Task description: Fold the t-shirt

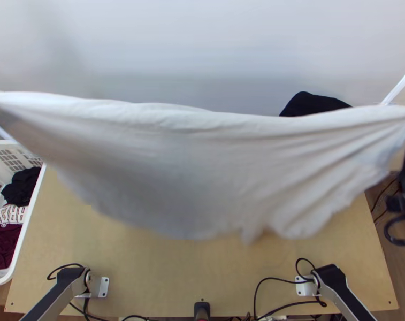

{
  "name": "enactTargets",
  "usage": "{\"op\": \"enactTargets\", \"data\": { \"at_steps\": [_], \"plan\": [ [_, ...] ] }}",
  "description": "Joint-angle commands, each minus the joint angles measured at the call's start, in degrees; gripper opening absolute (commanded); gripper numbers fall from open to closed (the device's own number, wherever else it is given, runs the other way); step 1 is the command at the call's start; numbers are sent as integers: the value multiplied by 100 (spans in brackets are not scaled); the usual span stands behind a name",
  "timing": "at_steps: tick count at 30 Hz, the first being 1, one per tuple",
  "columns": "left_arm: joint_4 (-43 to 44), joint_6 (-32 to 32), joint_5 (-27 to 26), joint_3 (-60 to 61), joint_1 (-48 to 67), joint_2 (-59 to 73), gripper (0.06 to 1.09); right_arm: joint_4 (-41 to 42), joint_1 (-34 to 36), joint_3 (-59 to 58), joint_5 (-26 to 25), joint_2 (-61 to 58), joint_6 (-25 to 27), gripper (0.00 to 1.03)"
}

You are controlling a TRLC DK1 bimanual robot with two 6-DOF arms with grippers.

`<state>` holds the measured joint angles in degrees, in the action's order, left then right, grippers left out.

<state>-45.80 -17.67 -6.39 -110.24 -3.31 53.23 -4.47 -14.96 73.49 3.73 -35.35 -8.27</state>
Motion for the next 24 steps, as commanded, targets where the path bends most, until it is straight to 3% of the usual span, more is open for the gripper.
{"op": "enactTargets", "data": {
  "at_steps": [1,24],
  "plan": [
    [10,-246,103,11,-29,-384,9,-72,-16,60,-74,398,36,3],
    [-166,-474,33,-411,-477,-1236,9,-1284,143,1387,-135,784,-227,3]
  ]
}}
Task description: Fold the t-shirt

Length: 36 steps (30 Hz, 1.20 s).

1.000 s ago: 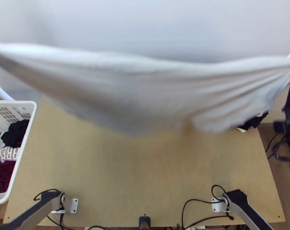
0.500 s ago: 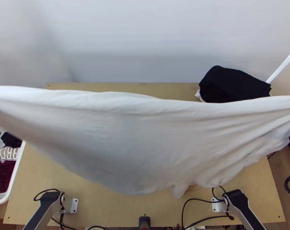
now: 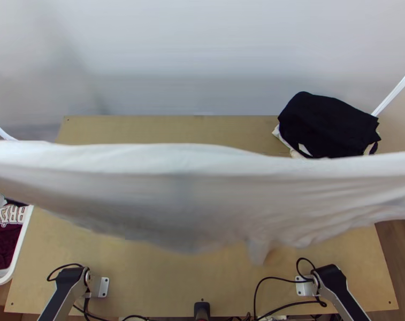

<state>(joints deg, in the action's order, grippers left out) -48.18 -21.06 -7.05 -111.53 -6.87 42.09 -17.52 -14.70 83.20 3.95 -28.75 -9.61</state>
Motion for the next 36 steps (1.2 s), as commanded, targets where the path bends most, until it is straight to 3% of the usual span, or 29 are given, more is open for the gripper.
{"op": "enactTargets", "data": {
  "at_steps": [1,13,19,30,36],
  "plan": [
    [72,-135,98,-361,-139,-139,9,-50,152,548,-157,107,-103,3],
    [-297,-65,-139,-1047,-323,-289,9,-964,301,1893,-157,-104,-261,3],
    [-807,-250,-148,-897,-332,-341,9,-1324,301,1858,-157,-113,-463,3],
    [-402,-408,-315,2662,-200,-1475,9,-595,231,-1227,-122,581,-1623,3],
    [450,-329,-359,4605,-130,-1748,9,697,-253,-3178,-131,564,-1615,3]
  ]
}}
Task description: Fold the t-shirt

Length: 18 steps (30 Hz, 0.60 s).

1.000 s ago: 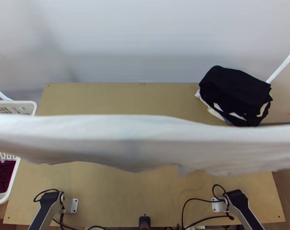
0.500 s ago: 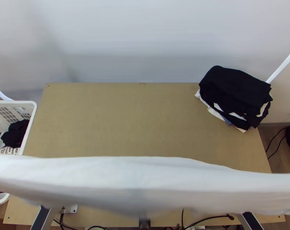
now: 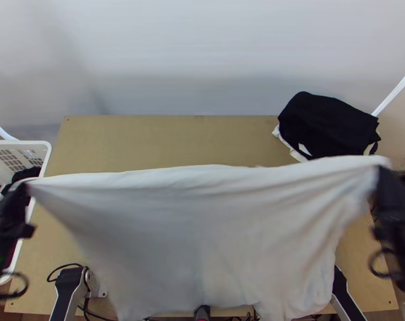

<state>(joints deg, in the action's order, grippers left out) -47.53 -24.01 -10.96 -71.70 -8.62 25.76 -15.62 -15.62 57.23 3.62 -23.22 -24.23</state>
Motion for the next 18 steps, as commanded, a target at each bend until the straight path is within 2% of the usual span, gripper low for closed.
{"op": "enactTargets", "data": {
  "at_steps": [1,8,12,18],
  "plan": [
    [640,19,33,912,54,-106,9,736,-187,-810,-98,-86,-144,3],
    [2019,63,33,1985,98,773,9,1957,-398,-1478,-37,-1545,-179,3],
    [2635,81,24,2125,133,1617,9,2572,-398,-1487,148,-2573,-188,3],
    [3637,485,24,2222,115,2856,9,3214,-302,-1162,341,-4006,-179,3]
  ]
}}
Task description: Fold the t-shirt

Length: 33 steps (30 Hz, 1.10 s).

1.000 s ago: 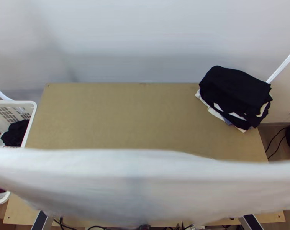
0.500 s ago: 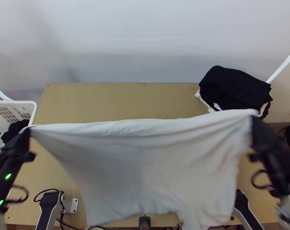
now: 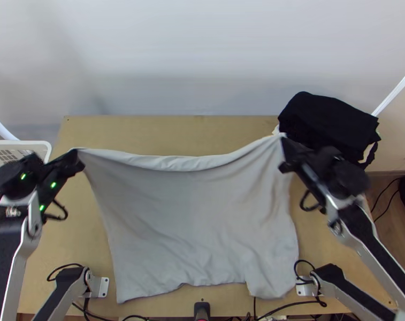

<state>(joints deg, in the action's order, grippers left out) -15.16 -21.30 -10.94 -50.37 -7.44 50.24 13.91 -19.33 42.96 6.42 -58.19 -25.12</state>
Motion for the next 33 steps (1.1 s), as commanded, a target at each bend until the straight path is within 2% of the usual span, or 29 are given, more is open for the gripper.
{"op": "enactTargets", "data": {
  "at_steps": [1,11,20,33],
  "plan": [
    [584,267,22,80,-3,628,9,314,114,371,88,-746,-89,3],
    [1481,311,4,-922,-372,3124,9,490,465,1619,158,-2882,-72,3],
    [1525,284,13,-2293,-346,4776,9,402,545,2964,158,-4385,-45,3],
    [1305,355,145,-4025,-302,6604,9,279,676,3948,150,-5571,87,3]
  ]
}}
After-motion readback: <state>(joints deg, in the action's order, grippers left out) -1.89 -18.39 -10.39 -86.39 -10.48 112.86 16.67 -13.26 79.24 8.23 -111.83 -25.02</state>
